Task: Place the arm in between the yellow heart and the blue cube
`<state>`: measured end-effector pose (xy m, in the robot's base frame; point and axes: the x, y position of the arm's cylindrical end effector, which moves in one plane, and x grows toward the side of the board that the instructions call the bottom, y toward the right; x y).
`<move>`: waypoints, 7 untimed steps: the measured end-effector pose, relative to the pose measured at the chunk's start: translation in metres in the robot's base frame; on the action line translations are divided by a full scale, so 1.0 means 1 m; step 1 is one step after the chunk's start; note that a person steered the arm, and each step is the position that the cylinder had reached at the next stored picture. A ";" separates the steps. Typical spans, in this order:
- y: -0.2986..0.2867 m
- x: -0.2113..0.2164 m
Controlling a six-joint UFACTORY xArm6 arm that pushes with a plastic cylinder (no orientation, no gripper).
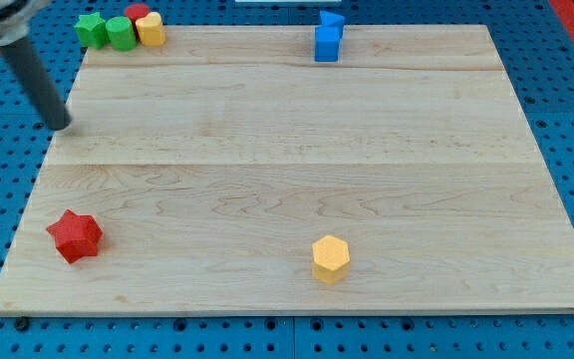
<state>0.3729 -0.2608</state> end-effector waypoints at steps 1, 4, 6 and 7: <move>-0.044 -0.059; 0.087 -0.067; 0.141 -0.131; 0.141 -0.133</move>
